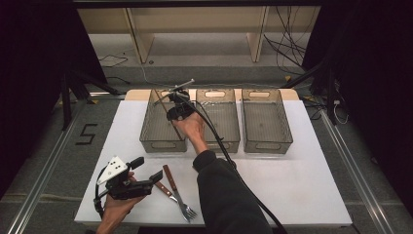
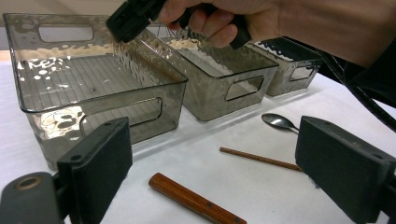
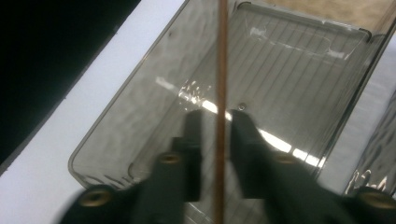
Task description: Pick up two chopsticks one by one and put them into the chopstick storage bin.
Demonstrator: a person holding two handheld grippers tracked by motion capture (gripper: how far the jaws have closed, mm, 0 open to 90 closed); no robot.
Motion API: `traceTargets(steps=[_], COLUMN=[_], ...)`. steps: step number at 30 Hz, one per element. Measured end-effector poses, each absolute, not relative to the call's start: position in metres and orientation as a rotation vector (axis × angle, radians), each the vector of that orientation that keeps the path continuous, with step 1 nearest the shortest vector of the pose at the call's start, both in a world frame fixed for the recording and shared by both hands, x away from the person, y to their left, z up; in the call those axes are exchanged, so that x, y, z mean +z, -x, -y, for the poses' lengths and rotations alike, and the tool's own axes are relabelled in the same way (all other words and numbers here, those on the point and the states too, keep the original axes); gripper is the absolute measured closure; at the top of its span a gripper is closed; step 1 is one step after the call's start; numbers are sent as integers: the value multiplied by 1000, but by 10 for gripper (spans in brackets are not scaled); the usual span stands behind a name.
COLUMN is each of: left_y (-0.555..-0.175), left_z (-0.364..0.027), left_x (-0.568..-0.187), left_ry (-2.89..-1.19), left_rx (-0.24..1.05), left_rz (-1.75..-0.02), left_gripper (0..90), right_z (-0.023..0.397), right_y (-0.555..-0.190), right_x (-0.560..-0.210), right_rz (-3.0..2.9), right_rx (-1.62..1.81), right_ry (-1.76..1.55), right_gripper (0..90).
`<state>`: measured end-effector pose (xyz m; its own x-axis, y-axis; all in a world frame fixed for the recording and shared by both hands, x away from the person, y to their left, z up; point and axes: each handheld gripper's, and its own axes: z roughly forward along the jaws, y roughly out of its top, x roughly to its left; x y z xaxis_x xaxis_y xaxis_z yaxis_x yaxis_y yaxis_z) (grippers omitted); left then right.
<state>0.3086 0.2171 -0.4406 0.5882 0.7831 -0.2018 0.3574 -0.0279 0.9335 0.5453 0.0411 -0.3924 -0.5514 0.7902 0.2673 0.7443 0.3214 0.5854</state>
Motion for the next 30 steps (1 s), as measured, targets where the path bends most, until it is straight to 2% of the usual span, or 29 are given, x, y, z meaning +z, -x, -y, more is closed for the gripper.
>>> traceTargets(steps=[1, 12, 20, 30], left_y=[-309, -309, -309, -309], left_z=[-217, -217, -217, -217], left_x=[-441, -441, -441, -441], left_ry=[-1628, -1627, -1624, -1625], left_rx=[446, 445, 443, 432], left_rz=[-972, -972, -977, -982], left_gripper=[104, 104, 103, 101], right_z=[-41, -32, -2, 41], right_y=[-546, -531, -500, -459], right_x=[-393, -368, -350, -347], right_rz=[-2499, -2547, -2582, -2611], right_rx=[1061, 1152, 1208, 1191], right_ry=[-1463, -1356, -1212, -1099], right_gripper=[624, 392, 341, 298])
